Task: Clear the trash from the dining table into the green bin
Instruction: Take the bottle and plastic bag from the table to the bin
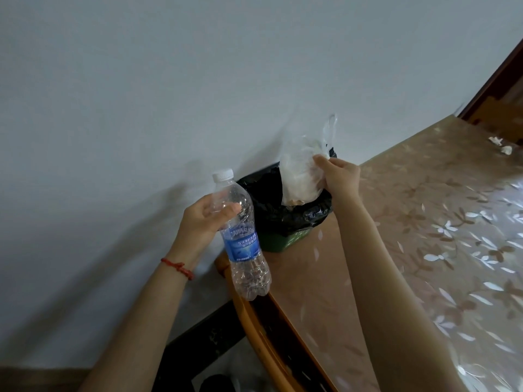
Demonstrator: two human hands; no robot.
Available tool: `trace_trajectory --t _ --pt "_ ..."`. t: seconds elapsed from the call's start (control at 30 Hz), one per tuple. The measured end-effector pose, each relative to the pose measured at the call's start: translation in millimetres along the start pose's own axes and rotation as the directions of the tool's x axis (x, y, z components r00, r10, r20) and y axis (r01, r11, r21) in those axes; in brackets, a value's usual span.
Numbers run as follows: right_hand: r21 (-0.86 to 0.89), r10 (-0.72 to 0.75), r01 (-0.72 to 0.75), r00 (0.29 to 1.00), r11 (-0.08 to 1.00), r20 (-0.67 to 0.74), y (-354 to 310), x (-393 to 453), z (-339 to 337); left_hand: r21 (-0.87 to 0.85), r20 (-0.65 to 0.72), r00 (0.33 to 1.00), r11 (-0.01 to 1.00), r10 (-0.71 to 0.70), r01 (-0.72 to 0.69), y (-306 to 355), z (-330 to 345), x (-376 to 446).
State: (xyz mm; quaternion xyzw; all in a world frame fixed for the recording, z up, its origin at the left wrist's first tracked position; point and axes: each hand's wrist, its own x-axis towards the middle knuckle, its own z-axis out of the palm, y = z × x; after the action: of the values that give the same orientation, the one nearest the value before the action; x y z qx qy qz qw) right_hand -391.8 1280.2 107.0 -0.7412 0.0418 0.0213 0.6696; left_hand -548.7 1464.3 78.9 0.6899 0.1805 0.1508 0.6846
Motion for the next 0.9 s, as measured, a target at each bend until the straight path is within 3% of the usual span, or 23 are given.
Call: trace_trajectory --t 0.27,0.5,0.9 --pt "-0.131 -0.015 0.026 0.996 0.991 0.085 13 0 -3 -0.027 0.017 1.0 1.0 -0.015 0.015 3 2 1" --pt "-0.1 -0.035 0.039 0.998 0.994 0.044 24 -24 -29 -0.107 -0.005 1.0 0.994 -0.025 0.024 21 15 12" --pt "0.017 -0.043 0.044 0.995 0.999 -0.094 38 -51 -81 -0.316 -0.217 0.975 0.948 -0.045 -0.026 53 68 66"
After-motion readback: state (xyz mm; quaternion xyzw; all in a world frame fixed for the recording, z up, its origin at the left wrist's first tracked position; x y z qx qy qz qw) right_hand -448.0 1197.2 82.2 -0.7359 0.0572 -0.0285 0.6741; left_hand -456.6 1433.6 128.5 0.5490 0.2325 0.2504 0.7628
